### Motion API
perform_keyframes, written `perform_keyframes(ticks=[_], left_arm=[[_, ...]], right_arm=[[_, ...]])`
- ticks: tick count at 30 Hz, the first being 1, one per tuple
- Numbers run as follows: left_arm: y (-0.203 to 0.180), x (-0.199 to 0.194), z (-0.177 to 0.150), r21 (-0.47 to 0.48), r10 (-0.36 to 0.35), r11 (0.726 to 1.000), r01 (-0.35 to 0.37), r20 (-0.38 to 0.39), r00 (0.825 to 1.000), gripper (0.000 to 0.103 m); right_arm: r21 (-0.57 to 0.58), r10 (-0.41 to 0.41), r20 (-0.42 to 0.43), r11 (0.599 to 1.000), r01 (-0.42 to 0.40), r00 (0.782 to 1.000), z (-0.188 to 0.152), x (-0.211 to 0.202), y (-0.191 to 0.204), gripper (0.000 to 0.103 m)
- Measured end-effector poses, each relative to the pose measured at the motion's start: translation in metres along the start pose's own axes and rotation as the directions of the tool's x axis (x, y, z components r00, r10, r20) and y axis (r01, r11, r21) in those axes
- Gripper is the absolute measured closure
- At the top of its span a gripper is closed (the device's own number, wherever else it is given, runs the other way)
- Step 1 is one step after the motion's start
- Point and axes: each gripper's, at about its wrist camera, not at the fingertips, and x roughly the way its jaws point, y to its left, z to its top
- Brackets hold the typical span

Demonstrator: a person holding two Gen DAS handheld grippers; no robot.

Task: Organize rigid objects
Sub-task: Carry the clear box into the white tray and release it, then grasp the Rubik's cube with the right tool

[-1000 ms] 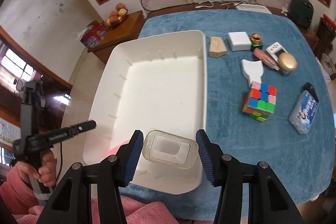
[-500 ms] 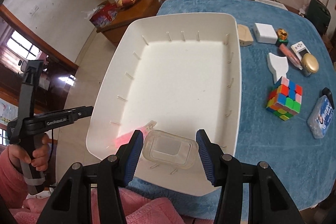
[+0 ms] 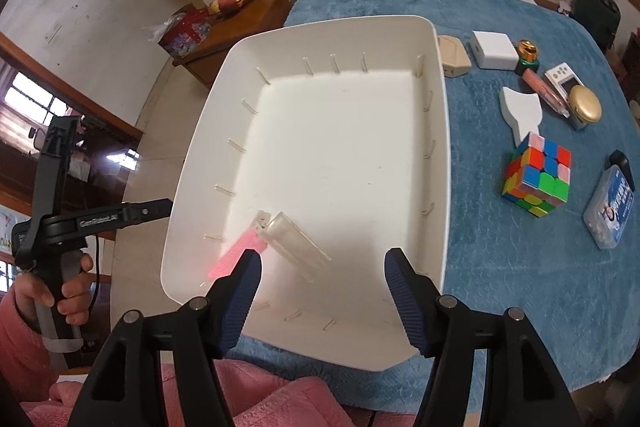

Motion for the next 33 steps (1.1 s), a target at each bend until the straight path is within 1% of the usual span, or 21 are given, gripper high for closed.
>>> perform_keyframes(ticks=[1, 2, 4, 6, 7, 10, 13, 15, 17, 18, 20, 23, 26, 29, 32, 33], left_arm=[[0.0, -0.002, 0.0, -0.005, -0.007, 1.0, 0.007, -0.002, 1.0, 0.044], [0.001, -0.004, 0.001, -0.008, -0.026, 1.0, 0.026, -0.007, 1.0, 0.039], [-0.001, -0.007, -0.001, -0.016, -0.069, 0.997, 0.069, -0.01, 0.998, 0.034], [-0.007, -0.005, -0.001, -0.002, -0.086, 0.996, 0.086, -0.023, 0.996, 0.034], [-0.01, -0.003, 0.0, 0.011, -0.079, 0.997, 0.079, -0.031, 0.996, 0.034], [-0.022, 0.006, -0.003, 0.06, -0.029, 0.998, 0.032, -0.051, 0.998, 0.034], [-0.03, 0.016, -0.005, 0.082, -0.005, 0.997, 0.011, -0.076, 0.997, 0.037], [-0.034, 0.024, -0.007, 0.083, 0.019, 0.997, -0.011, -0.089, 0.996, 0.046], [-0.037, 0.031, -0.008, 0.074, 0.033, 0.997, -0.025, -0.102, 0.994, 0.062], [-0.038, 0.034, -0.008, 0.066, 0.044, 0.997, -0.037, -0.106, 0.993, 0.065], [-0.038, 0.036, -0.01, 0.042, 0.061, 0.997, -0.057, -0.099, 0.993, 0.078], [-0.036, 0.036, -0.013, -0.006, 0.085, 0.996, -0.086, -0.08, 0.993, 0.09], [-0.032, 0.037, -0.012, -0.048, 0.115, 0.992, -0.119, -0.064, 0.991, 0.096], [-0.028, 0.036, -0.013, -0.092, 0.106, 0.99, -0.111, -0.056, 0.993, 0.096], [-0.032, 0.037, -0.015, -0.101, 0.134, 0.985, -0.138, -0.044, 0.99, 0.095], [-0.034, 0.037, -0.016, -0.102, 0.144, 0.984, -0.147, -0.04, 0.989, 0.095]], right_arm=[[0.008, -0.004, -0.001, 1.0, 0.004, 1.0, 0.001, -0.001, -0.002, 0.038], [0.014, -0.007, -0.003, 1.0, 0.007, 1.0, 0.001, -0.002, -0.003, 0.038], [0.031, -0.005, -0.003, 0.999, 0.005, 1.0, 0.002, -0.005, -0.008, 0.038], [0.049, -0.004, -0.003, 0.999, 0.004, 1.0, 0.003, -0.007, -0.013, 0.036], [0.054, -0.006, -0.003, 0.999, 0.007, 1.0, 0.004, -0.008, -0.014, 0.035], [0.068, -0.017, 0.0, 0.998, 0.017, 1.0, 0.005, -0.012, -0.021, 0.035], [0.088, -0.027, 0.009, 0.996, 0.026, 1.0, 0.005, -0.018, -0.031, 0.032], [0.105, -0.033, 0.014, 0.994, 0.031, 0.999, 0.006, -0.021, -0.04, 0.03], [0.126, -0.037, 0.018, 0.991, 0.034, 0.999, 0.006, -0.024, -0.05, 0.03], [0.139, -0.038, 0.02, 0.99, 0.035, 0.999, 0.007, -0.026, -0.056, 0.03], [0.168, -0.042, 0.019, 0.985, 0.038, 0.999, 0.009, -0.028, -0.069, 0.027], [0.22, -0.046, 0.02, 0.975, 0.041, 0.999, 0.012, -0.032, -0.089, 0.026], [0.288, -0.043, 0.017, 0.957, 0.036, 0.999, 0.016, -0.034, -0.115, 0.022], [0.351, -0.032, 0.007, 0.936, 0.028, 0.999, 0.021, -0.032, -0.139, 0.022], [0.432, 0.0, 0.0, 0.902, 0.0, 1.0, 0.025, -0.028, -0.166, 0.022], [0.468, 0.018, -0.002, 0.884, -0.015, 1.0, 0.026, -0.025, -0.177, 0.022]])
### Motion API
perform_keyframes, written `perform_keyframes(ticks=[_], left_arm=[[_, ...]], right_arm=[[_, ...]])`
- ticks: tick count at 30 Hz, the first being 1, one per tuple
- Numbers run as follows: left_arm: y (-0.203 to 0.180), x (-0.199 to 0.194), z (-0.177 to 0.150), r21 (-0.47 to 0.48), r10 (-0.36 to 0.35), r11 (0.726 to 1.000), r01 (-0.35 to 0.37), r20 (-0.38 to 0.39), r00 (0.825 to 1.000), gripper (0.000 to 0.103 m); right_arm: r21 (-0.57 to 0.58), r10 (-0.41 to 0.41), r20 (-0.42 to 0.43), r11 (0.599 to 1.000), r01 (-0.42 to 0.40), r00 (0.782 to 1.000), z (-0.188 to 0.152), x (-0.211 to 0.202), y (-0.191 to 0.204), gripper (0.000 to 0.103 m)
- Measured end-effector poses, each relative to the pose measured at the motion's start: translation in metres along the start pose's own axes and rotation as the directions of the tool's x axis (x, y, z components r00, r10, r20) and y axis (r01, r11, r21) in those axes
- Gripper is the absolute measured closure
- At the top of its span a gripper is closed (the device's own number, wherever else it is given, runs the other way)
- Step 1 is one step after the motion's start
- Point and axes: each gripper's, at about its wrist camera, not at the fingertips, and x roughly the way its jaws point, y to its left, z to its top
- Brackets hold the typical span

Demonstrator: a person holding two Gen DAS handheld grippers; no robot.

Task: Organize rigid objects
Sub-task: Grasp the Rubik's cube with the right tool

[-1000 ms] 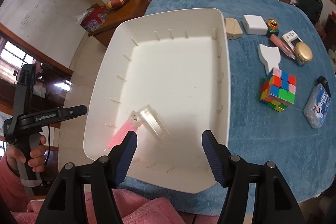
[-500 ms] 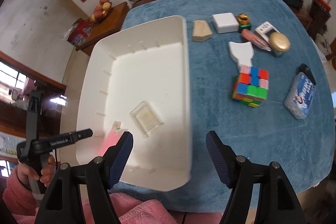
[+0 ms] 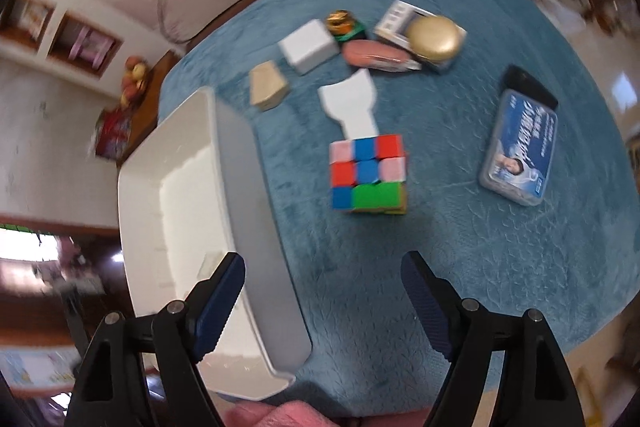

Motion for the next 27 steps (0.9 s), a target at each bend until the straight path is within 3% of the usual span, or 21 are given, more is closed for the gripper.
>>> perform_keyframes(ticks=[6, 13, 23, 26, 27], left_arm=[[-0.005, 0.0, -0.001, 0.005, 0.027, 1.0, -0.026, -0.007, 1.0, 0.094], [-0.013, 0.002, -0.001, 0.05, 0.074, 0.996, -0.074, -0.006, 0.997, 0.094], [-0.032, 0.003, -0.005, 0.141, 0.159, 0.977, -0.159, 0.008, 0.987, 0.093], [-0.035, 0.003, -0.006, 0.163, 0.175, 0.971, -0.174, 0.011, 0.985, 0.093], [-0.035, 0.003, -0.006, 0.165, 0.177, 0.97, -0.176, 0.009, 0.984, 0.093]], right_arm=[[0.087, 0.015, -0.057, 0.996, -0.01, 0.998, 0.028, 0.019, -0.026, 0.021], [0.055, 0.015, -0.165, 0.998, -0.006, 0.986, 0.058, 0.058, -0.029, 0.021], [-0.058, -0.065, -0.305, 0.997, 0.049, 0.95, 0.071, 0.103, -0.019, 0.021], [-0.035, -0.052, -0.317, 0.998, 0.044, 0.947, 0.072, 0.106, -0.021, 0.036], [-0.02, -0.038, -0.317, 0.999, 0.033, 0.948, 0.072, 0.107, -0.022, 0.036]])
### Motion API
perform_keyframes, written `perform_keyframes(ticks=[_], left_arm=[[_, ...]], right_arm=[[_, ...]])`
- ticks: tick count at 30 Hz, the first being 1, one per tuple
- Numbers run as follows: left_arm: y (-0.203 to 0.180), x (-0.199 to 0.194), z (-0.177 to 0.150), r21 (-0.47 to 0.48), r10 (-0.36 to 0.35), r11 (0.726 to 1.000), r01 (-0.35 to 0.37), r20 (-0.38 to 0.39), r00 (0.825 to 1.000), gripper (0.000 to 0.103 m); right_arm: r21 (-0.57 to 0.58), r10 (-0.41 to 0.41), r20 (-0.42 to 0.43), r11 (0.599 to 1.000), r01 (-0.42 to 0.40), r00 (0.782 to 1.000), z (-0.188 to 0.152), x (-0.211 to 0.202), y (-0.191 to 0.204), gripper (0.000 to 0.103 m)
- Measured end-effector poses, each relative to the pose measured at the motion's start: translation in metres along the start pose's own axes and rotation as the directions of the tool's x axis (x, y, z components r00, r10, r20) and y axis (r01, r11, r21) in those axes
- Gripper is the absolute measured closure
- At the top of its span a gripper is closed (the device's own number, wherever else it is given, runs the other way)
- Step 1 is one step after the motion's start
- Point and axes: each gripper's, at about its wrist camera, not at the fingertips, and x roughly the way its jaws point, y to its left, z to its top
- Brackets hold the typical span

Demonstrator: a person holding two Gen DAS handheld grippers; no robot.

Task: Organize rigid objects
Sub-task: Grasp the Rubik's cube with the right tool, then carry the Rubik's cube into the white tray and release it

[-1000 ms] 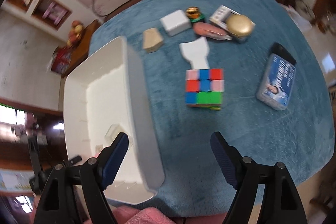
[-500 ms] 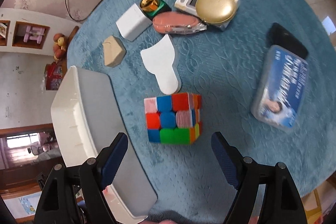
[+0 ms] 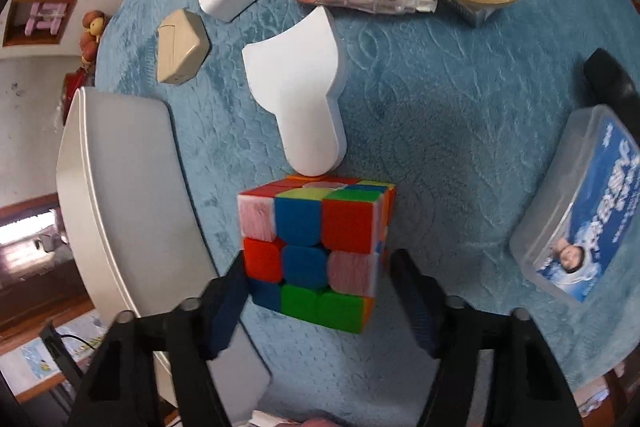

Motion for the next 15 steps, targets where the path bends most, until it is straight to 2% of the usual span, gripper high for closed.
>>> perform_keyframes(ticks=[3, 10, 14, 15], left_arm=[[-0.01, 0.001, 0.001, 0.001, 0.004, 1.0, -0.004, -0.007, 1.0, 0.093], [-0.004, 0.002, 0.004, -0.005, -0.015, 1.0, 0.015, -0.007, 1.0, 0.093], [-0.005, 0.002, 0.003, 0.015, -0.014, 1.0, 0.014, -0.009, 1.0, 0.094], [-0.005, 0.003, 0.002, 0.018, -0.017, 1.0, 0.017, -0.012, 1.0, 0.094]], right_arm=[[-0.001, 0.008, 0.015, 1.0, -0.008, 1.0, -0.002, -0.002, 0.0, 0.036], [-0.003, 0.008, 0.068, 1.0, -0.008, 0.998, -0.013, -0.017, -0.007, 0.04], [0.022, 0.041, 0.101, 0.999, -0.044, 0.994, -0.023, -0.03, -0.011, 0.041], [0.032, 0.049, 0.11, 0.998, -0.053, 0.993, -0.027, -0.034, -0.011, 0.044]])
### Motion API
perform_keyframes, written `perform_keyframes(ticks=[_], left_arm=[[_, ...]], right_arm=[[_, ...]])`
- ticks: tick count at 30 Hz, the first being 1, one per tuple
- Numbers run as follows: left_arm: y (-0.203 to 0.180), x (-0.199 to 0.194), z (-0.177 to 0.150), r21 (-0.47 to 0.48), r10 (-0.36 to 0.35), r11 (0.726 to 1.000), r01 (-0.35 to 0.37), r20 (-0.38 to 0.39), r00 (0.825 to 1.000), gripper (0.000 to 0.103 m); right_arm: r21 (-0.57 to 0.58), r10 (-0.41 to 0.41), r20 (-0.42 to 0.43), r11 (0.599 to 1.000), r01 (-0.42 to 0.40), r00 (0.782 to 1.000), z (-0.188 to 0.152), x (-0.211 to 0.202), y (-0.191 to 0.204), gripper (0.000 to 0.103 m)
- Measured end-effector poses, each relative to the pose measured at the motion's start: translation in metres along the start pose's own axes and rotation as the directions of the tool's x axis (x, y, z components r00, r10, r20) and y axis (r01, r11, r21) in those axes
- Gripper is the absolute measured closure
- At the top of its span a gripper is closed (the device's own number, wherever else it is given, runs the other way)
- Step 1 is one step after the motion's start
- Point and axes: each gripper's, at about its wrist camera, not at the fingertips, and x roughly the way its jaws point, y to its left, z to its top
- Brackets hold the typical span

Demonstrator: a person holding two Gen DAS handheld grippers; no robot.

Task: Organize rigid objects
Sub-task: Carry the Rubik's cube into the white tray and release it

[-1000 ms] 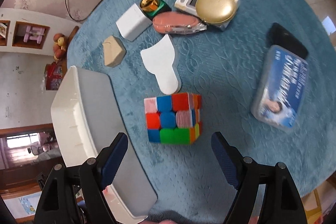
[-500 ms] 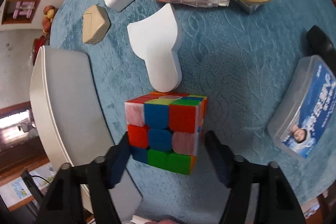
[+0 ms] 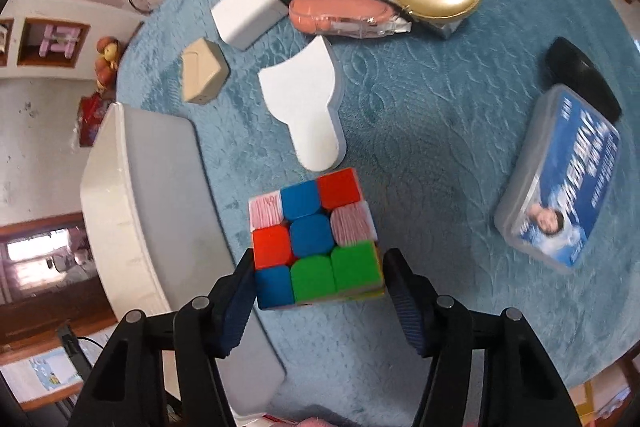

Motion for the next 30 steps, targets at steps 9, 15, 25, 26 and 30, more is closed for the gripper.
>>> perform_keyframes(ticks=[9, 15, 25, 26, 30], left_arm=[[0.01, 0.001, 0.003, -0.004, -0.072, 0.997, 0.072, -0.026, 0.997, 0.096], [0.014, 0.004, 0.002, 0.001, -0.096, 0.995, 0.097, -0.062, 0.993, 0.097], [0.022, 0.014, -0.001, 0.046, -0.127, 0.99, 0.133, -0.105, 0.986, 0.099], [0.02, 0.014, 0.001, 0.045, -0.129, 0.99, 0.134, -0.104, 0.986, 0.099], [0.02, 0.015, 0.002, 0.052, -0.142, 0.988, 0.147, -0.094, 0.985, 0.099]], right_arm=[[0.108, 0.115, 0.074, 0.987, -0.123, 0.991, -0.04, -0.031, 0.011, 0.044], [0.114, 0.173, 0.129, 0.976, -0.188, 0.976, -0.069, -0.047, 0.032, 0.044], [-0.035, 0.239, 0.119, 0.971, -0.237, 0.964, -0.113, -0.043, 0.094, 0.044], [-0.064, 0.238, 0.112, 0.971, -0.232, 0.965, -0.117, -0.042, 0.101, 0.044], [-0.184, 0.216, 0.072, 0.962, -0.2, 0.974, -0.132, -0.032, 0.133, 0.044]])
